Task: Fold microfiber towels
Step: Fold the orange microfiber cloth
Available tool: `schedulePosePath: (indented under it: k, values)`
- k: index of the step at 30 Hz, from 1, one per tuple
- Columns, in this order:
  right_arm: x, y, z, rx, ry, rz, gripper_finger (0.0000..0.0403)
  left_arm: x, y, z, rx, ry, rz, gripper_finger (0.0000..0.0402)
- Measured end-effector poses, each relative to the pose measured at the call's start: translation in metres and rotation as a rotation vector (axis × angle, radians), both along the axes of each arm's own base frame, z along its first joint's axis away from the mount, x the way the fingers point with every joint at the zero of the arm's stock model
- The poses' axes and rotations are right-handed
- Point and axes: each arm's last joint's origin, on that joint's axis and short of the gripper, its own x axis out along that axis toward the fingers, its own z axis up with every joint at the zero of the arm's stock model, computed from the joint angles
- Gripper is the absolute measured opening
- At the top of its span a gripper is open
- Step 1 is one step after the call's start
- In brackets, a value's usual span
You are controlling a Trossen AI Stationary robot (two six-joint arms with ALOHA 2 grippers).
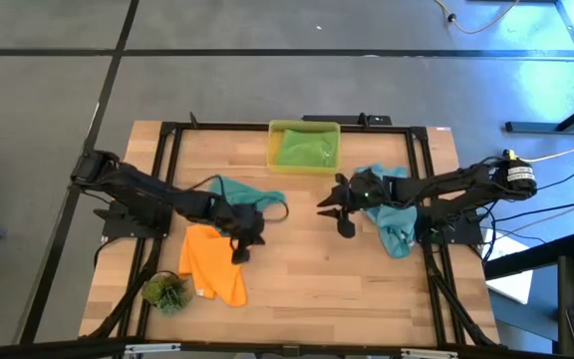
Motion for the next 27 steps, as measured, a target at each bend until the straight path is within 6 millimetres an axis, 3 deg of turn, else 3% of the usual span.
schedulePosePath:
  k: [4,7,9,18,23,27]
  values:
    - [0.002,0.01,0.003,0.002,-0.031,0.044,0.0113,-0.003,-0.021,0.031,0.12,0.198,-0.008,0.0008]
    - [0.001,0.019,0.007,0.008,-0.055,0.08,0.0113,-0.001,-0.034,0.07,0.193,0.214,0.04,0.0012]
    - [0.0,0.025,0.012,0.006,-0.081,0.104,0.0113,-0.001,-0.044,0.082,0.223,0.21,0.052,0.0014]
    - [-0.004,0.041,0.044,0.014,-0.315,0.181,0.0113,-0.012,-0.075,0.068,0.203,0.213,0.136,0.0068]
    - [-0.005,0.048,0.046,0.051,-0.321,0.2,0.0113,-0.006,-0.092,0.074,0.163,0.068,0.132,0.0113]
    - [-0.005,0.052,0.047,0.043,-0.331,0.217,0.0113,-0.003,-0.095,0.076,0.121,0.032,0.155,0.0144]
